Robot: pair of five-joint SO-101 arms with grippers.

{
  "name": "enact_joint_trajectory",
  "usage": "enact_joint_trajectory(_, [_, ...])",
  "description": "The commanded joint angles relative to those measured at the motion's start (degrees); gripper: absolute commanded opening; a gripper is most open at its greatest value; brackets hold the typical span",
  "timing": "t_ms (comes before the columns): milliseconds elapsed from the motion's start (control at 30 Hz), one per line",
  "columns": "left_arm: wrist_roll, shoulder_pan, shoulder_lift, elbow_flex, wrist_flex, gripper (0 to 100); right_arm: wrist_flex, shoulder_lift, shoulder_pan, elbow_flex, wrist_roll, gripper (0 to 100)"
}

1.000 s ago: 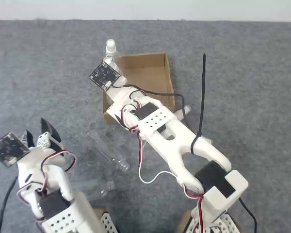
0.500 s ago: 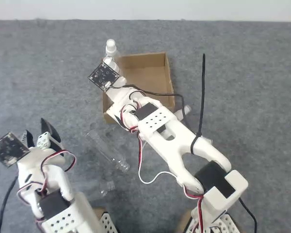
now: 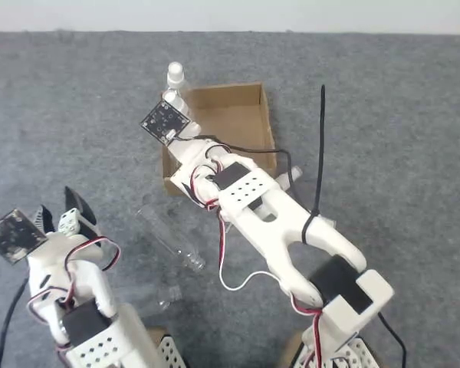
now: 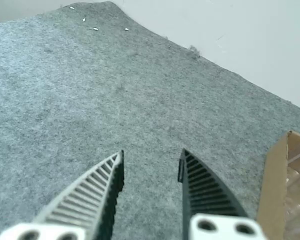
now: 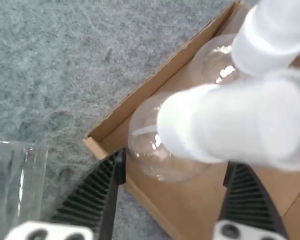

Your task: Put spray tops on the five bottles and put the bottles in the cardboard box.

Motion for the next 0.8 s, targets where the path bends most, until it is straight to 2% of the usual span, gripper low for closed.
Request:
enact_joint_trajectory(0, [-0.3,-0.1,-1.0,-0.8,-1.8,17,2.3,-6.7,0.0,-3.3,-0.4,25.0])
enact_joint_trajectory(767, [-0.4,-0.3,-1.0,-0.7,-1.8,17,19.2,-19.9,0.0,-3.3,-0.4,24.9])
